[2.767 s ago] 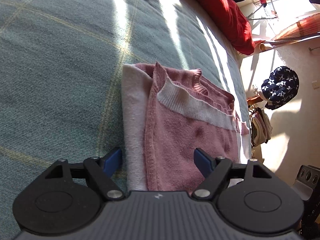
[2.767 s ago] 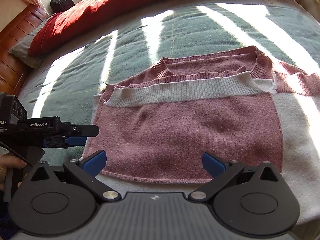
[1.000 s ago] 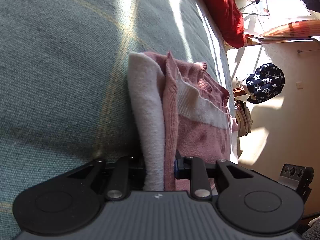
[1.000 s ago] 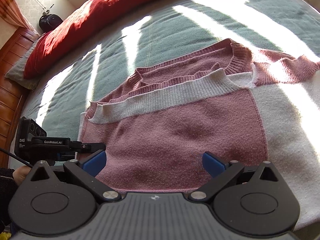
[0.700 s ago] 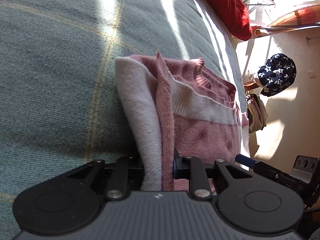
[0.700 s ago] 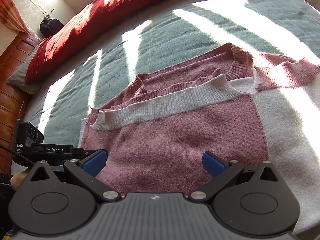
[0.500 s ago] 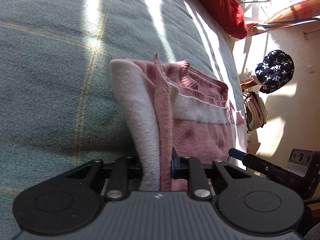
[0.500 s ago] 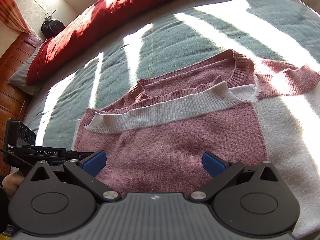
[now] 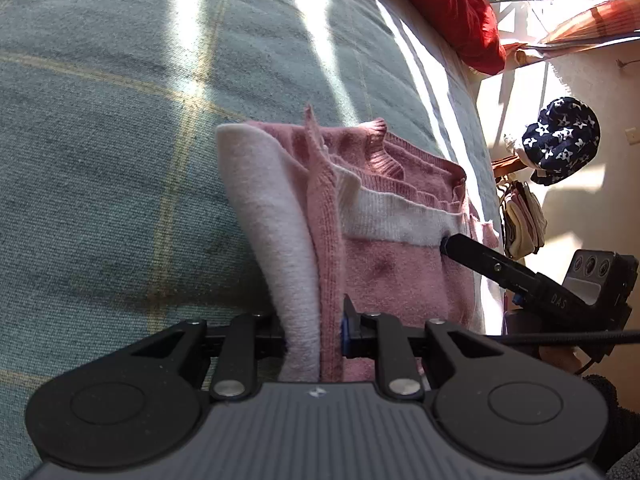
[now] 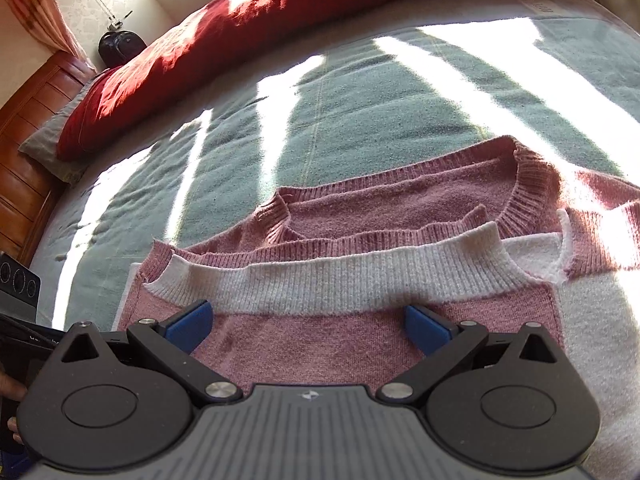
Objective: Fold clothes
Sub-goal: 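Hold the white side edge closed in the left tool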
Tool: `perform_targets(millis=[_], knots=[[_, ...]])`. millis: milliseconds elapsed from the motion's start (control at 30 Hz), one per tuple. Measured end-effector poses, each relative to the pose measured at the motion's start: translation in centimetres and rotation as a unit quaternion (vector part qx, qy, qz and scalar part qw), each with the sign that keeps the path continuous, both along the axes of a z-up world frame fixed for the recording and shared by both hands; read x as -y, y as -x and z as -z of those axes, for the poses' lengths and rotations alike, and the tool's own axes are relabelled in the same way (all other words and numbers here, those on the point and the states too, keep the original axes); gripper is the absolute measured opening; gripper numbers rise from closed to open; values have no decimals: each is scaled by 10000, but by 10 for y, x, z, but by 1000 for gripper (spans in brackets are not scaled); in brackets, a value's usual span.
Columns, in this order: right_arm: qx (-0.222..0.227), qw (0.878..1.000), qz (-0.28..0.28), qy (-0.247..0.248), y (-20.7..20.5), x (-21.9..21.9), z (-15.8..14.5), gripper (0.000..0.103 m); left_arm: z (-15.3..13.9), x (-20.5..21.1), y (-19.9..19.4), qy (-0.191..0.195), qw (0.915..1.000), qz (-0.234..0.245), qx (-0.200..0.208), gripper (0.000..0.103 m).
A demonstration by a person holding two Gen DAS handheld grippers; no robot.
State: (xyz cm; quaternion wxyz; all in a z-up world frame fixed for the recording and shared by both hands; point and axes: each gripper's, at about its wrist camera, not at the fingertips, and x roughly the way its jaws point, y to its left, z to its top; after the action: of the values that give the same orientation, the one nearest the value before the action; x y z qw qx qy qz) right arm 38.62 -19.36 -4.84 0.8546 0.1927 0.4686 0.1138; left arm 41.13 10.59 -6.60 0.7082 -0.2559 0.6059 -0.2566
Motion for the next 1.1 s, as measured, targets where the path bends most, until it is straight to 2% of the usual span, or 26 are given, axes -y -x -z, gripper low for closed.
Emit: perform_targets(millis=[233,433,633,800,933,1100], knots=[[159,9999,-36,47,-22,0,0,103,2,0,2,-57,9999,-103,-14,20],[135,9999,18,43,19,1,-21,103,0,4,1,-169,9998,-63,47,20],[-235,9997,25,61,53,0,-5,103,-4,9,0,-356,9993,53,107,20],[-18,10000,11,57,27,3,-4,103,-4,11,0,-480,9987,100,137,20],[208,9997,79,55,14,8,-20,103,-5,12,2,-494,9986,64,163,20],[-23,9997,213,-118,32,11,-26,103,-4,11,2,-456,9988,41,178,20]])
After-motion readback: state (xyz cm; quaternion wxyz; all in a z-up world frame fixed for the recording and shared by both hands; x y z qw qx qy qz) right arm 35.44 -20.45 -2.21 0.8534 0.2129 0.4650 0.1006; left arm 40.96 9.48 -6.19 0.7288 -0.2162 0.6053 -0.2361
